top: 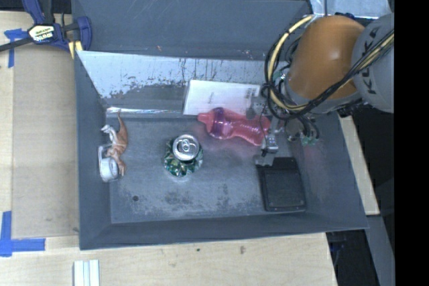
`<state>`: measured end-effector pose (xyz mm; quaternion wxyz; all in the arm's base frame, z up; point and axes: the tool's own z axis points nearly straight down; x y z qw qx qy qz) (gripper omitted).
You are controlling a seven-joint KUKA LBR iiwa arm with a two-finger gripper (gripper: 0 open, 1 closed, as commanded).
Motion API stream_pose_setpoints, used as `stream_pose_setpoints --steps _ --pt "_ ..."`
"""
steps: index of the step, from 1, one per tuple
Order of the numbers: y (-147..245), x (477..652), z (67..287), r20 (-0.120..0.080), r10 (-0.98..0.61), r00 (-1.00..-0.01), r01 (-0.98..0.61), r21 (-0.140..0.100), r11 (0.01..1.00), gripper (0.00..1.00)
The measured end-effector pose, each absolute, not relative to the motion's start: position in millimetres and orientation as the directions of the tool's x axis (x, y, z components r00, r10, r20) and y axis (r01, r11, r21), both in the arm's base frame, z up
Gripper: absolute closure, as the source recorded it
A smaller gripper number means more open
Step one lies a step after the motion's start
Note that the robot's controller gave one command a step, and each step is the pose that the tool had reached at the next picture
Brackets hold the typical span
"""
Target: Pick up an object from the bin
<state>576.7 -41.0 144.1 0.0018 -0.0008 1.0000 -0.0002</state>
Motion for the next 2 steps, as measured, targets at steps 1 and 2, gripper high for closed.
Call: stream_pose_setpoints --steps 1,2 --pt "-41 576.7 144 -0.004 -0.002 -1.000 -0.002 0.000 1.000 0.00" --pt "-40 583.1 108 -0.014 0.035 -0.999 0.035 0.000 0.999 0.00"
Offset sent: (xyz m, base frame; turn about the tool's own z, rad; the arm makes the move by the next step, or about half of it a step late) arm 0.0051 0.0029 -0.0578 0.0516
